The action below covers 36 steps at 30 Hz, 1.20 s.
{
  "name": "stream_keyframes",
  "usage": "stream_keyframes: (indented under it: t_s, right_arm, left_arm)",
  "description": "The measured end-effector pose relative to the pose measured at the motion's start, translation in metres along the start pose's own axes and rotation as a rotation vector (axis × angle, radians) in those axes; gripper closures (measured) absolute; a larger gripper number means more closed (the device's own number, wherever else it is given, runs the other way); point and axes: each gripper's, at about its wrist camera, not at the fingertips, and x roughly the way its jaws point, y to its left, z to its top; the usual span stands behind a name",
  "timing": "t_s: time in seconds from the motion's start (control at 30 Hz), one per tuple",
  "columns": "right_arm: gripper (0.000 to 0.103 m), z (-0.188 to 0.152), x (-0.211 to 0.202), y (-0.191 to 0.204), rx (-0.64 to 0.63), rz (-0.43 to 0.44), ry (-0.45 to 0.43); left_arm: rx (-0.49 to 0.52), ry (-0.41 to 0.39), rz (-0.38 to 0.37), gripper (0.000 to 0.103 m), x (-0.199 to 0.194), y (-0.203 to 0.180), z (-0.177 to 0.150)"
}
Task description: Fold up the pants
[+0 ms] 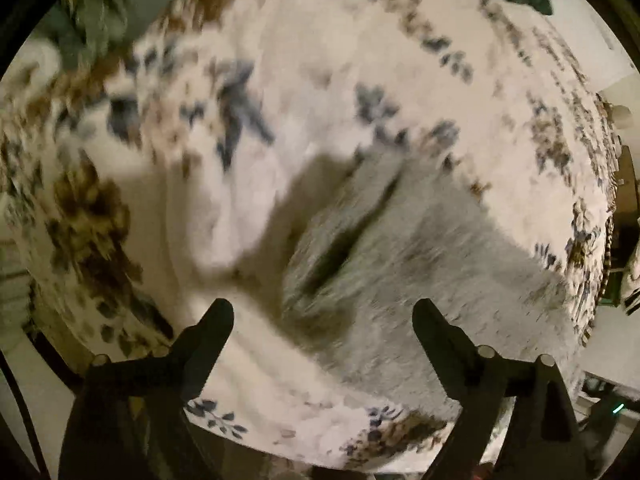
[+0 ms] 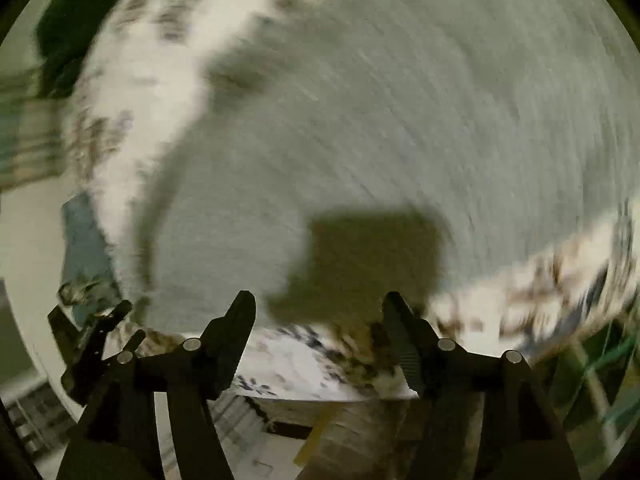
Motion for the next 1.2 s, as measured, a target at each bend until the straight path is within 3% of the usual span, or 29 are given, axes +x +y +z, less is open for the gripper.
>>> stream_keyframes:
  t_s: [0.17, 0.27, 0.33, 0.37, 0.4, 0.43, 0.47, 0.57, 0.63, 0.67, 0.7, 0.77, 0.83, 0.87, 0.93, 0.97, 1.0, 1.07, 1.1, 1.13, 1.17, 1.2]
  right_arm:
    - [0.03, 0.106, -0.013, 0.071, -0.246, -0.057, -0.088]
    - [0.03, 0.164, 0.015, 0.099, -0.312, -0.055, 0.009]
    - [0.03, 0.207, 0.058, 0.129, -0.382, -0.15, 0.112]
    - [0.036, 0.215, 0.075, 0.139, -0.424, -0.193, 0.155]
    - [0.069, 0.216, 0.086, 0.141, -0.468, -0.253, 0.178]
    - [0.087, 0.217, 0.086, 0.137, -0.491, -0.293, 0.17]
    - [0.087, 0.222, 0.081, 0.137, -0.477, -0.314, 0.131]
    - [0.087, 0.25, 0.049, 0.103, -0.21, -0.166, 0.056]
    - [0.086, 0.253, 0.038, 0.095, -0.166, -0.092, 0.062]
    - [0.073, 0.253, 0.03, 0.094, -0.173, -0.06, 0.058]
    - [0.049, 0.254, 0.021, 0.096, -0.192, -0.068, 0.032]
    - [0.027, 0.254, 0.007, 0.107, -0.289, -0.13, -0.025]
    - [0.027, 0.262, 0.016, 0.111, -0.391, -0.29, 0.008]
    - [0.027, 0.263, 0.028, 0.105, -0.402, -0.339, 0.075]
    - [0.028, 0.259, 0.05, 0.09, -0.398, -0.356, 0.204]
    - [0.046, 0.252, 0.061, 0.083, -0.406, -0.379, 0.252]
    - [0.08, 0.246, 0.065, 0.079, -0.426, -0.409, 0.258]
    - [0.089, 0.244, 0.052, 0.074, -0.403, -0.447, 0.168]
    - [0.097, 0.25, 0.037, 0.062, -0.321, -0.435, 0.092]
    - [0.099, 0.254, 0.029, 0.053, -0.272, -0.466, 0.054]
    - [0.099, 0.257, 0.025, 0.043, -0.243, -0.491, 0.043]
    - [0.099, 0.259, 0.025, 0.034, -0.217, -0.448, 0.086]
  left_arm:
    - [0.112, -0.102, 0.028, 0.009, -0.007, -0.057, 0.026]
    - [0.192, -0.1, 0.056, 0.009, 0.019, -0.086, 0.042]
    - [0.233, -0.082, 0.106, 0.009, 0.044, -0.097, 0.052]
    - [0.241, -0.07, 0.128, 0.009, 0.055, -0.101, 0.054]
    - [0.242, -0.055, 0.145, 0.009, 0.065, -0.101, 0.056]
    - [0.235, -0.034, 0.16, 0.009, 0.078, -0.097, 0.061]
    - [0.22, -0.02, 0.161, 0.009, 0.084, -0.093, 0.064]
    - [0.148, -0.001, 0.142, 0.009, 0.096, -0.077, 0.074]
    - [0.113, 0.001, 0.13, 0.009, 0.099, -0.069, 0.079]
    - [0.105, -0.001, 0.129, 0.009, 0.099, -0.066, 0.081]
    - [0.099, -0.002, 0.125, 0.009, 0.099, -0.064, 0.082]
    - [0.092, -0.006, 0.121, 0.009, 0.098, -0.063, 0.084]
    - [0.092, -0.004, 0.117, 0.009, 0.097, -0.064, 0.085]
    - [0.092, -0.006, 0.114, 0.009, 0.096, -0.066, 0.085]
    - [0.099, -0.018, 0.113, 0.009, 0.093, -0.071, 0.084]
    - [0.101, -0.021, 0.111, 0.009, 0.091, -0.073, 0.083]
    - [0.105, -0.029, 0.111, 0.009, 0.089, -0.077, 0.08]
    - [0.12, -0.05, 0.113, 0.009, 0.083, -0.084, 0.076]
    - [0.124, -0.059, 0.113, 0.009, 0.08, -0.086, 0.075]
    - [0.128, -0.074, 0.109, 0.009, 0.074, -0.089, 0.073]
    - [0.13, -0.087, 0.11, 0.009, 0.07, -0.09, 0.07]
    - [0.136, -0.103, 0.11, 0.009, 0.064, -0.093, 0.069]
